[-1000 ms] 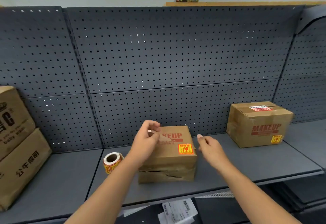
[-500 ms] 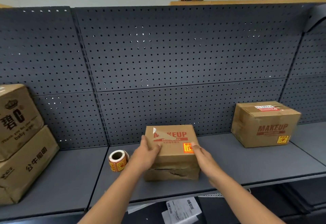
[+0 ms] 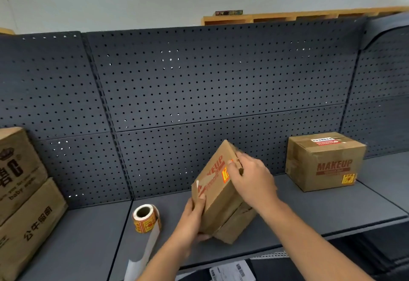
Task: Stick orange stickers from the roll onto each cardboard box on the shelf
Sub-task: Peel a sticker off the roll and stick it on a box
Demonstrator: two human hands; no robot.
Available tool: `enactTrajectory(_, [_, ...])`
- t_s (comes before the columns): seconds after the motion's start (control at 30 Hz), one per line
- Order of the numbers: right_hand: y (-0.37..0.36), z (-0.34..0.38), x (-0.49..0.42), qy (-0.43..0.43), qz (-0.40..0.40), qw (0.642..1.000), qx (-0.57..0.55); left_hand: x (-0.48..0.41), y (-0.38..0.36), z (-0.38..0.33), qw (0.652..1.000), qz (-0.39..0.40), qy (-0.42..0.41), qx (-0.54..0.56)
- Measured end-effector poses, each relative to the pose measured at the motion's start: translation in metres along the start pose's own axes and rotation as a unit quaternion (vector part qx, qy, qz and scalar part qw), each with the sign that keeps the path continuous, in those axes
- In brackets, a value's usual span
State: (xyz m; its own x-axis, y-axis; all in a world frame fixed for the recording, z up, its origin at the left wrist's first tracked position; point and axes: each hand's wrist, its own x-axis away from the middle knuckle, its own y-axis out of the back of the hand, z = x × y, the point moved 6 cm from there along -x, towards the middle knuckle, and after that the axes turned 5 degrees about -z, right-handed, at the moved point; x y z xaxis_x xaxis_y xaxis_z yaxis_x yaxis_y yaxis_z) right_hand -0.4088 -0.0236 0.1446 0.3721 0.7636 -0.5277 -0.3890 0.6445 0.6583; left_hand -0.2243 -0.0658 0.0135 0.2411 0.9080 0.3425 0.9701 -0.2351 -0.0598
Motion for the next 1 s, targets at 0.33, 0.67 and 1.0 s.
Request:
enactTrajectory(0.33, [-0.05, 0.052, 0.028, 0.163, 0.05, 0.964, 0.203, -0.017, 0.002, 0.022, 0.973, -0.053, -0.09, -0.204])
enactTrajectory(0.67, [-0.005, 0.053, 0.02, 0.113, -0.001, 0.992, -0.052, -0.002, 0.008, -0.035, 0.975, -0.029, -0.169, -0.145])
enactTrajectory(1.0, [-0.014, -0.048, 0.03, -0.2, -0.028, 0.896, -0.396, 0.026, -0.035, -0.1, 0.931, -0.043, -0.262, -0.25])
